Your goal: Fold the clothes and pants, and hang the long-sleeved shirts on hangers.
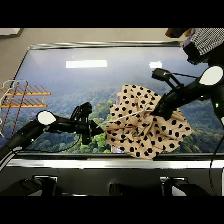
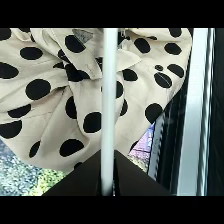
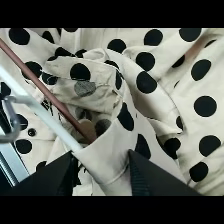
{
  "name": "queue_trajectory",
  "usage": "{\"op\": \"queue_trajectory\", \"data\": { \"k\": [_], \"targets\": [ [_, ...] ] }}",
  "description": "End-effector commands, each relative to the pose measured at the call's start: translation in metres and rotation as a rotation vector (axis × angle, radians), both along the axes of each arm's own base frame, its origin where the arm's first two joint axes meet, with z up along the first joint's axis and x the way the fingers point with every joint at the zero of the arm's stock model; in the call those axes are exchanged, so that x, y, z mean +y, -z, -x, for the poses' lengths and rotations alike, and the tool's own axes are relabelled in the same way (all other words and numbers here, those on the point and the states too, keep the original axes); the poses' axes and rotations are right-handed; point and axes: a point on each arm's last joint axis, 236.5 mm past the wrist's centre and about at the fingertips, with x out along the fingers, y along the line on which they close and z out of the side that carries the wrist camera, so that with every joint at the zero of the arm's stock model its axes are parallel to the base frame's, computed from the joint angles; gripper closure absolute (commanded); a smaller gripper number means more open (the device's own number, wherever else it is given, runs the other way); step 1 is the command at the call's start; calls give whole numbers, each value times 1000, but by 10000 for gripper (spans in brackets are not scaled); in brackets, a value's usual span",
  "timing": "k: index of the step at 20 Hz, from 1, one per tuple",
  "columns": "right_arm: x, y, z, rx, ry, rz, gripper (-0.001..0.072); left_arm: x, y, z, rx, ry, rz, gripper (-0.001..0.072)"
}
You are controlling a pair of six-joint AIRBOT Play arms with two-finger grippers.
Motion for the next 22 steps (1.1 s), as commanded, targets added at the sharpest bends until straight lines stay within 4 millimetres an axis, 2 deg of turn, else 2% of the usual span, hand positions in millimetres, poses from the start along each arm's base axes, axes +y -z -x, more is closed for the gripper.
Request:
{"op": "queue_trajectory", "data": {
  "k": [1, 3, 6, 7, 9, 14, 17, 22],
  "targets": [
    [3, -1, 1, -6, -22, -10, 367, 0, 0, 0, 0, 2, 0, 680],
    [1, 0, 1, -10, -33, 0, 364, 0, 0, 0, 0, 2, 0, 680],
    [-6, 2, 5, 1, -42, 31, 306, 0, 0, 0, 0, 2, 0, 680],
    [-11, 3, 6, -2, -41, 54, 262, 0, 0, 0, 0, 2, 0, 680],
    [-19, 2, 7, -15, -35, 88, 249, 0, 0, 0, 0, 2, 0, 680],
    [-23, 2, 7, -19, -32, 107, 247, 0, 0, 0, 0, 2, 0, 680],
    [-25, 2, 0, -53, -46, 118, 248, 0, 0, 0, 0, 2, 0, 680],
    [-14, 26, -5, 28, -73, 75, 254, 0, 0, 0, 0, 2, 0, 680]
  ]
}}
